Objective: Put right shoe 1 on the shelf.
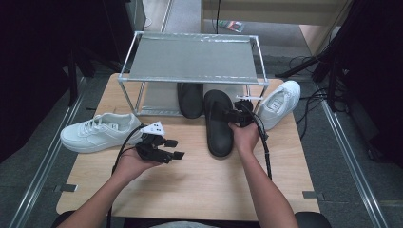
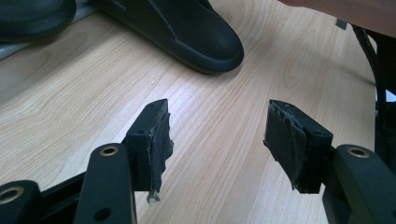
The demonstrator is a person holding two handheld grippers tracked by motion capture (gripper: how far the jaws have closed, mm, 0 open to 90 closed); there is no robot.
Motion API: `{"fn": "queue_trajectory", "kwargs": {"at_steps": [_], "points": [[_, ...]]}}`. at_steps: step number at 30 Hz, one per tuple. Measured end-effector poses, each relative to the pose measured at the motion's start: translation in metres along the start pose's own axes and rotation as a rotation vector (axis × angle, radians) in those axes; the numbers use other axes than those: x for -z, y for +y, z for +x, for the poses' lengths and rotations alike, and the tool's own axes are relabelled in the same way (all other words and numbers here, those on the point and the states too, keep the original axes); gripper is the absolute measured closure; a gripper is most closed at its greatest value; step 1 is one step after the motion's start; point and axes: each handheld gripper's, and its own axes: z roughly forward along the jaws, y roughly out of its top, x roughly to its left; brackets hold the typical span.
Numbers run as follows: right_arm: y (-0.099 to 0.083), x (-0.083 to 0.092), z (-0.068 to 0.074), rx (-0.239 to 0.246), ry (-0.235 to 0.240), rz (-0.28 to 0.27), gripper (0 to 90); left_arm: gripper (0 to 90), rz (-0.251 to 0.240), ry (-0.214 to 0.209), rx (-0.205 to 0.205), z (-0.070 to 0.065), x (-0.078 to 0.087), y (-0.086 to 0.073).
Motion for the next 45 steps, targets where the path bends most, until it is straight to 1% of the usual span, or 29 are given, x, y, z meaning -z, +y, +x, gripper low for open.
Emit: {"fn": "queue_trajectory", "kwargs": {"at_steps": [1, 6, 7, 11, 14, 15, 17, 19, 21, 22, 23, 24, 25, 27, 30, 31, 32, 33, 35, 37, 39, 40, 41, 44, 45], "points": [[-0.001, 0.002, 0.0, 0.021, -0.003, -0.014, 62.6, 41.0, 0.0, 0.001, 0.0, 0.0, 0.0, 0.0], [-0.003, 0.013, 0.002, 0.039, 0.002, -0.022, 60.6, 40.9, 0.004, -0.005, -0.005, 0.0, -0.002, 0.002], [-0.004, 0.016, 0.002, 0.044, 0.008, -0.028, 61.0, 40.8, 0.009, -0.005, -0.006, 0.0, -0.003, 0.003], [-0.011, 0.027, 0.004, 0.058, 0.034, -0.022, 60.3, 40.7, 0.02, -0.014, -0.004, 0.002, -0.005, 0.005], [-0.017, 0.034, 0.006, 0.083, 0.048, -0.02, 59.6, 41.2, 0.029, -0.02, 0.011, 0.004, -0.006, 0.006], [-0.019, 0.037, 0.007, 0.087, 0.059, -0.021, 59.8, 41.2, 0.032, -0.021, 0.018, 0.006, -0.007, 0.007], [-0.024, 0.044, 0.009, 0.082, 0.096, -0.021, 59.5, 41.4, 0.027, -0.021, 0.025, 0.008, -0.007, 0.008], [-0.027, 0.049, 0.01, 0.085, 0.112, -0.024, 59.1, 41.6, 0.024, -0.021, 0.024, 0.01, -0.007, 0.01], [-0.031, 0.057, 0.013, 0.106, 0.13, -0.03, 58.8, 41.8, 0.02, -0.024, 0.027, 0.012, -0.007, 0.012], [-0.033, 0.061, 0.014, 0.113, 0.143, -0.028, 58.8, 42.2, 0.03, -0.024, 0.025, 0.013, -0.007, 0.014], [-0.035, 0.064, 0.015, 0.118, 0.161, -0.031, 58.9, 42.2, 0.042, -0.018, 0.016, 0.013, -0.008, 0.016], [-0.037, 0.067, 0.016, 0.121, 0.173, -0.034, 58.9, 42.4, 0.044, -0.013, 0.006, 0.014, -0.008, 0.018], [-0.04, 0.07, 0.017, 0.137, 0.178, -0.04, 59.0, 42.6, 0.042, -0.013, 0.0, 0.015, -0.008, 0.02], [-0.046, 0.074, 0.018, 0.161, 0.196, -0.049, 58.8, 42.7, 0.04, -0.012, 0.001, 0.017, -0.008, 0.023], [-0.057, 0.08, 0.021, 0.174, 0.218, -0.053, 57.3, 42.6, 0.038, -0.016, 0.006, 0.022, -0.009, 0.028], [-0.059, 0.082, 0.021, 0.178, 0.22, -0.054, 57.0, 42.6, 0.044, -0.019, 0.008, 0.023, -0.009, 0.029], [-0.063, 0.083, 0.022, 0.183, 0.224, -0.054, 55.7, 42.5, 0.051, -0.031, 0.01, 0.025, -0.011, 0.03], [-0.067, 0.084, 0.023, 0.185, 0.225, -0.045, 54.7, 42.6, 0.064, -0.034, 0.014, 0.027, -0.012, 0.031], [-0.074, 0.086, 0.024, 0.199, 0.233, -0.041, 54.5, 42.7, 0.064, -0.035, 0.012, 0.028, -0.014, 0.034], [-0.08, 0.089, 0.025, 0.202, 0.237, -0.042, 54.5, 43.0, 0.065, -0.035, -0.005, 0.029, -0.015, 0.038], [-0.084, 0.092, 0.026, 0.188, 0.241, -0.036, 54.5, 43.3, 0.059, -0.035, -0.02, 0.03, -0.015, 0.043], [-0.086, 0.093, 0.025, 0.191, 0.242, -0.041, 54.5, 43.7, 0.062, -0.033, -0.03, 0.032, -0.015, 0.047], [-0.087, 0.094, 0.026, 0.189, 0.24, -0.044, 54.5, 44.0, 0.061, -0.033, -0.028, 0.032, -0.016, 0.05], [-0.09, 0.096, 0.027, 0.2, 0.232, -0.044, 54.5, 47.1, 0.073, -0.044, -0.047, 0.036, -0.017, 0.062], [-0.091, 0.096, 0.027, 0.202, 0.231, -0.043, 54.5, 48.5, 0.066, -0.048, -0.054, 0.036, -0.017, 0.066]]}}
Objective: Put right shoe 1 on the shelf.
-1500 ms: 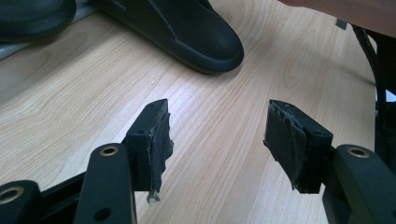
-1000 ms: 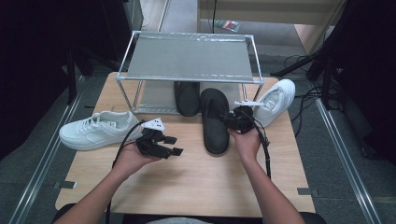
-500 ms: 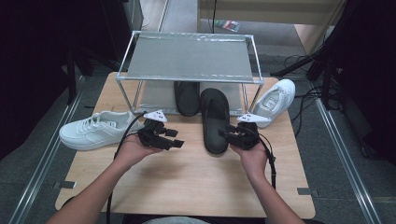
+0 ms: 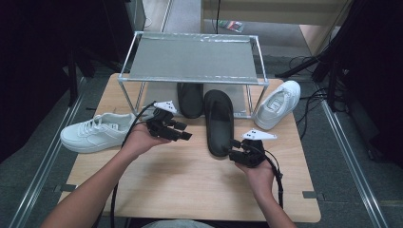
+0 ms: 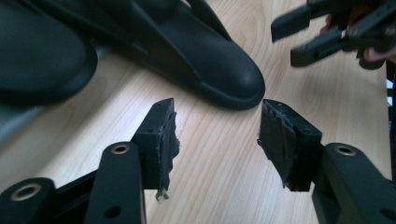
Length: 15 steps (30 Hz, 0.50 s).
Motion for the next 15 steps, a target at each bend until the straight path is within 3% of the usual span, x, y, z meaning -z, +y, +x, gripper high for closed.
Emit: {"fn": "queue_trajectory", "kwargs": {"at_steps": [4, 11, 15], "points": [[-0.003, -0.002, 0.002, -0.017, 0.012, 0.005, 54.5, 55.2, 0.001, 0.01, -0.042, 0.004, 0.004, 0.017], [-0.006, -0.008, 0.007, -0.018, 0.03, 0.027, 54.8, 70.1, 0.005, 0.003, -0.051, 0.02, 0.016, 0.048], [-0.007, -0.008, 0.006, -0.052, 0.038, 0.026, 58.3, 78.7, -0.011, 0.021, -0.063, 0.027, 0.023, 0.063]]}}
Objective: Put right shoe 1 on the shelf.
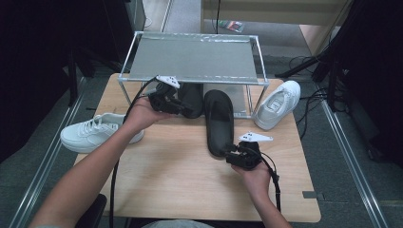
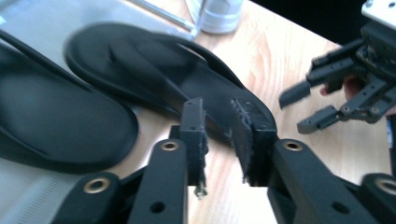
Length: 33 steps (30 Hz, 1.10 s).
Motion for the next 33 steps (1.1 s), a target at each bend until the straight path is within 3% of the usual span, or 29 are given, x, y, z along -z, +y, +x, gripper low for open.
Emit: {"fn": "queue_trajectory", "kwargs": {"at_steps": [6, 9, 12, 14, 20, 23, 26, 29, 33], "points": [[-0.003, -0.004, 0.002, 0.008, -0.014, 0.039, 68.1, 90.0, 0.016, 0.038, -0.005, 0.015, 0.009, 0.027], [-0.005, -0.005, 0.004, 0.037, -0.048, 0.053, 82.6, 90.0, 0.011, 0.063, -0.011, 0.025, 0.015, 0.043], [-0.009, -0.008, 0.003, -0.004, -0.027, 0.058, 87.8, 90.0, -0.005, 0.097, -0.014, 0.032, 0.021, 0.055], [-0.011, -0.011, 0.002, -0.005, -0.027, 0.073, 89.1, 90.0, -0.011, 0.107, -0.009, 0.039, 0.023, 0.061], [-0.016, -0.02, 0.0, 0.003, -0.039, 0.121, 90.0, 90.0, -0.002, 0.143, 0.003, 0.052, 0.022, 0.067], [-0.016, -0.021, 0.0, -0.003, -0.037, 0.115, 90.0, 90.0, 0.012, 0.162, 0.012, 0.057, 0.021, 0.067], [-0.015, -0.022, -0.001, 0.001, -0.039, 0.115, 90.0, 90.0, 0.007, 0.159, 0.025, 0.061, 0.021, 0.066], [-0.014, -0.024, -0.002, 0.001, -0.038, 0.106, 90.0, 90.0, 0.008, 0.159, 0.007, 0.063, 0.02, 0.065], [-0.012, -0.028, -0.003, 0.006, -0.039, 0.095, 90.0, 90.0, 0.004, 0.152, 0.013, 0.064, 0.02, 0.064]]}}
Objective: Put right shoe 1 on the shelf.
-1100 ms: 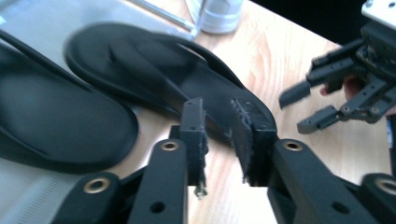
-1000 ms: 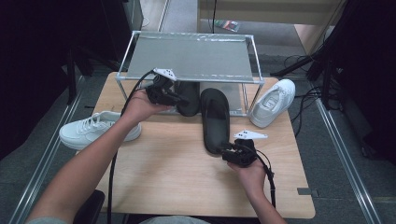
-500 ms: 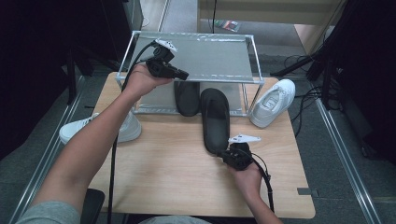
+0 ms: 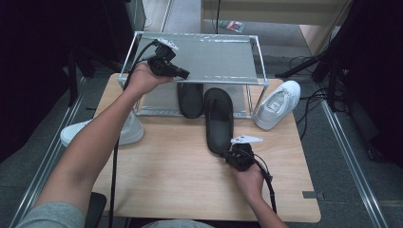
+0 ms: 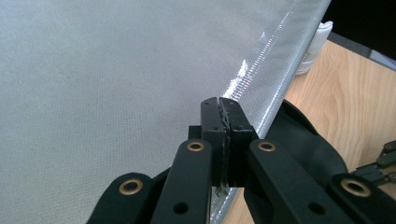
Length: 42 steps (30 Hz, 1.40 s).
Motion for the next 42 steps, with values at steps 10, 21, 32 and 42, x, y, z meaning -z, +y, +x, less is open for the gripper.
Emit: {"fn": "queue_trajectory", "kwargs": {"at_steps": [10, 21, 32, 42], "points": [[0.014, -0.01, -0.008, 0.021, -0.024, 0.009, 90.0, 90.0, -0.006, 0.007, 0.006, -0.001, -0.001, -0.001], [0.029, -0.019, -0.018, 0.015, -0.048, -0.016, 90.0, 90.0, -0.018, 0.002, 0.029, 0.001, -0.001, -0.003], [0.055, -0.022, -0.028, -0.003, -0.048, -0.046, 90.0, 90.0, -0.022, -0.002, 0.041, 0.002, -0.002, -0.004], [0.08, -0.045, -0.034, -0.011, -0.045, -0.043, 90.0, 90.0, -0.031, -0.006, 0.044, 0.002, -0.002, -0.005]]}}
